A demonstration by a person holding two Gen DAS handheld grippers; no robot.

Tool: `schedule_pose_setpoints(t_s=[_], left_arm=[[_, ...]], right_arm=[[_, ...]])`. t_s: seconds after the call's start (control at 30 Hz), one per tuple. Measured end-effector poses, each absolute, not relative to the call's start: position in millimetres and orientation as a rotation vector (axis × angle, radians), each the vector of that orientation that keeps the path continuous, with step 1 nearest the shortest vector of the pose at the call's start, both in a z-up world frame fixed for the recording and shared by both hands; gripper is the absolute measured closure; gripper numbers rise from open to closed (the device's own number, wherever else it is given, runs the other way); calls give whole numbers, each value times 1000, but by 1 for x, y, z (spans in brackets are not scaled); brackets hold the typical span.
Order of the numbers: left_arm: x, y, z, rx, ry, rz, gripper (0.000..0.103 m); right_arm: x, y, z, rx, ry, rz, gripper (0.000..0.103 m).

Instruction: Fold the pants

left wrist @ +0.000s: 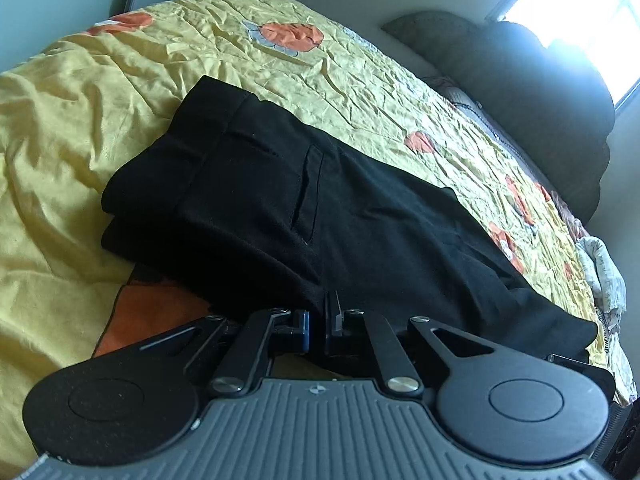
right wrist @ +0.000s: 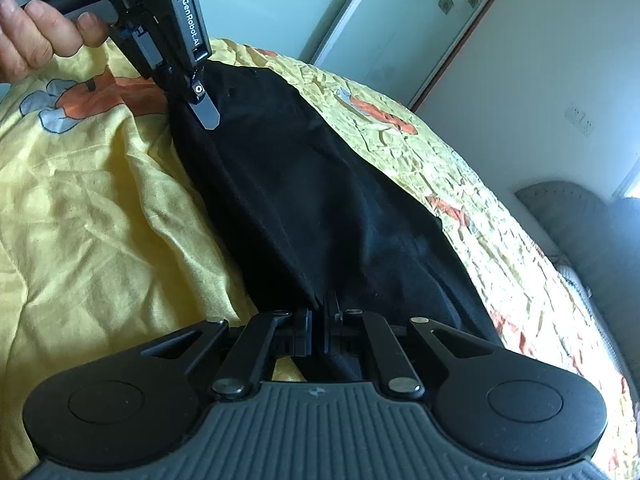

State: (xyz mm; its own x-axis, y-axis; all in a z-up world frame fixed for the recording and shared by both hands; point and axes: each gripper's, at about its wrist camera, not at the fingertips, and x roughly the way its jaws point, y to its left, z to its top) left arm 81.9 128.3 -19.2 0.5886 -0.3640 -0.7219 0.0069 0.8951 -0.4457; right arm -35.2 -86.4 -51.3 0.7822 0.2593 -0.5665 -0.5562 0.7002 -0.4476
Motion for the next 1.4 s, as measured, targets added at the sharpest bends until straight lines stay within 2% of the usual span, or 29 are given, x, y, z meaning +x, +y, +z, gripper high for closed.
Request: schedule_pose_setpoints(t_s=[0.3, 0.33, 0.37, 0.53, 0.63, 0.67, 0.73, 0.77, 0.8, 0.93, 1.07, 1.17, 1.3, 1.4], left_arm=[[79, 120, -15, -382, 923, -189, 93], [79, 120, -14, -376, 930, -191, 90], [79, 120, -12, -363, 940, -193, 85], [71, 125, 3, -261, 972, -171, 81], [60, 124, 18, -212, 981, -168, 85], [56, 119, 27, -183, 962, -185, 83], [49, 105, 45, -130, 915, -236, 83], [47, 96, 54, -110, 886, -267, 83], [45, 87, 60, -98, 860, -297, 82], [54, 39, 69, -78, 816, -447, 65], [70, -26, 53, -65, 823, -599, 63], [81, -77, 31, -39, 847, -677, 62], [89, -122, -1, -9, 910, -685, 62], [88, -135, -13, 0, 922, -695, 62]], right_arm=[[-48, -99, -55, -581, 506, 473, 96], [-48, -105, -53, -552, 524, 482, 95], [-49, -112, -51, -506, 546, 490, 95], [-65, -176, -29, -236, 579, 506, 86], [-78, -232, -19, -75, 555, 380, 85], [-82, -256, -19, -12, 547, 306, 81], [-86, -294, -24, 94, 563, 175, 62], [-91, -315, -29, 156, 569, 106, 46], [-95, -331, -34, 198, 576, 66, 42], [-117, -359, -48, 211, 663, 7, 42], [-142, -394, -24, 321, 522, -59, 44], [-137, -428, -18, 344, 463, -150, 35], [-105, -482, -44, 458, 585, -160, 35], [-82, -506, -63, 427, 666, -179, 35]])
